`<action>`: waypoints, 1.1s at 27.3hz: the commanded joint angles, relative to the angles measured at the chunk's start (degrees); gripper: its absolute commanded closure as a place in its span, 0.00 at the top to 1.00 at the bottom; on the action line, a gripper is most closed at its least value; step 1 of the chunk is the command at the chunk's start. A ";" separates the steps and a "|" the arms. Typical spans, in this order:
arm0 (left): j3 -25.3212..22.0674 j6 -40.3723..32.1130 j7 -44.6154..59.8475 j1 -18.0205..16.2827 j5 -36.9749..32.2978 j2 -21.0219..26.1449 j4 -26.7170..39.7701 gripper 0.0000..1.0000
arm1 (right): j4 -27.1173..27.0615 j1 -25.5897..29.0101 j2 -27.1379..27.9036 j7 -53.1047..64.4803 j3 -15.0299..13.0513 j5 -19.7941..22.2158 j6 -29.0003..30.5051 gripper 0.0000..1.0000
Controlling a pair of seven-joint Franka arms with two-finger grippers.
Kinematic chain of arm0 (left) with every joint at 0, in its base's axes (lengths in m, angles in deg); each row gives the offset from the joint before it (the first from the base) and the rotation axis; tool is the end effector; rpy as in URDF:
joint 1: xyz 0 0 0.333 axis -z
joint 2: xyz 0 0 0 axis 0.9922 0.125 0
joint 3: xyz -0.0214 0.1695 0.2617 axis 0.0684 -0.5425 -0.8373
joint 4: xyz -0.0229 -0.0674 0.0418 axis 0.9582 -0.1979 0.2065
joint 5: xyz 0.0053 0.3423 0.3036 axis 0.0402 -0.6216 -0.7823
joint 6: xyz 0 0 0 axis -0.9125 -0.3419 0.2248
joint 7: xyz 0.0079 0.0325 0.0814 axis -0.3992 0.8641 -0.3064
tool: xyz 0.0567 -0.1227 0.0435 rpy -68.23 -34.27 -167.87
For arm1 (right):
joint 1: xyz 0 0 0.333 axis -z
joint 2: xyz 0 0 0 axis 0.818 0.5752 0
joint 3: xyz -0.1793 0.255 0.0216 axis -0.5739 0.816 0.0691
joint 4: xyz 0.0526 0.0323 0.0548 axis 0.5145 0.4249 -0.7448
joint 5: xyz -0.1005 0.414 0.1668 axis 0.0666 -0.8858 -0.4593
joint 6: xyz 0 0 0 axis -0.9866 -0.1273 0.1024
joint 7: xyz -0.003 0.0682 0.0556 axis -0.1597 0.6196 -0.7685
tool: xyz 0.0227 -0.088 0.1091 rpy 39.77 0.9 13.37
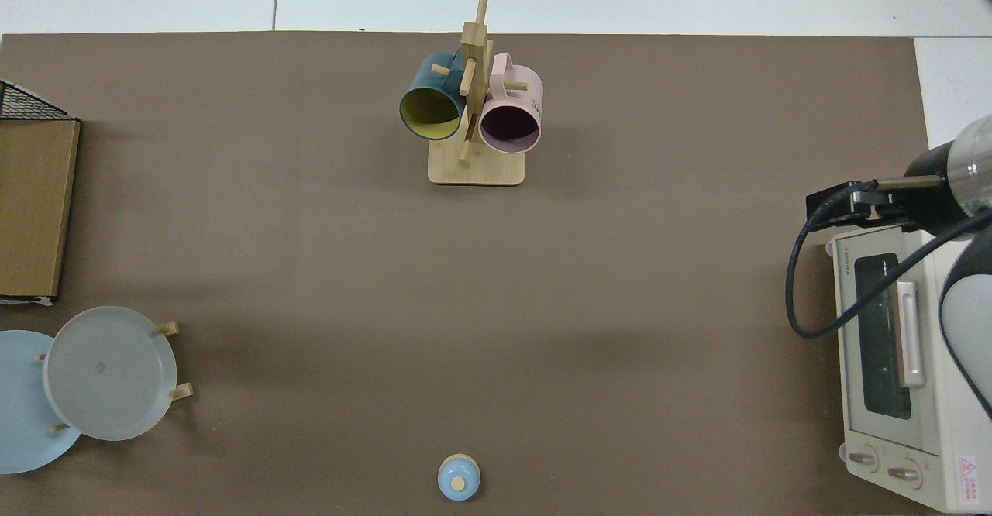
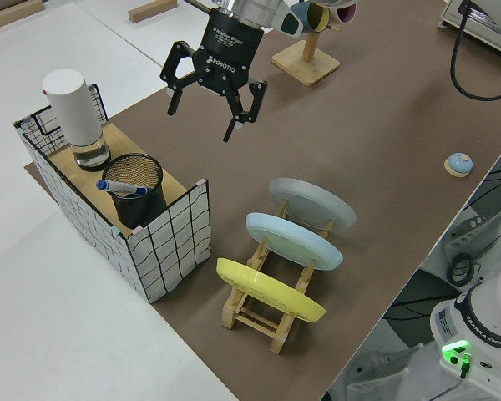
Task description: Put markers into pen holder
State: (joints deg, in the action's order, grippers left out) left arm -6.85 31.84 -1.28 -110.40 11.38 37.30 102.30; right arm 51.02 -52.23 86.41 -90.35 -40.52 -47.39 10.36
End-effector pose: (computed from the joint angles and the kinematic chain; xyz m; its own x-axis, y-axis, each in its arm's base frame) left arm 0.6319 0.1997 0.5140 0.4555 -0.7845 -0.4209 -0.8899 -0.4138 -0.1920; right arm 0.6180 0.0476 0.5931 0.9985 -0.0541 -0.0014 -0.0539 -0.9972 0.0516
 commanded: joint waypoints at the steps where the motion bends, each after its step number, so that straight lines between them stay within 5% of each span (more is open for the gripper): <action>1: 0.48 -4.77 13.88 0.16 9.77 -2.30 0.05 1.00 | 0.90 0.34 -0.90 -0.98 0.13 -1.04 0.94 1.00; 19: 13.40 -7.86 64.87 0.42 27.10 -3.01 1.02 1.00 | 0.98 0.34 -0.90 -0.90 0.13 -1.04 0.94 1.00; 30: 13.67 -9.52 72.36 0.42 35.37 -9.51 0.75 1.00 | 0.98 0.34 -0.90 -0.89 0.13 -1.04 0.94 1.00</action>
State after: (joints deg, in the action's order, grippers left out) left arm 7.14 23.52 69.68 -110.17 44.83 32.03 102.04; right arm 51.02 -52.23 86.41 -90.35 -40.52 -47.39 10.36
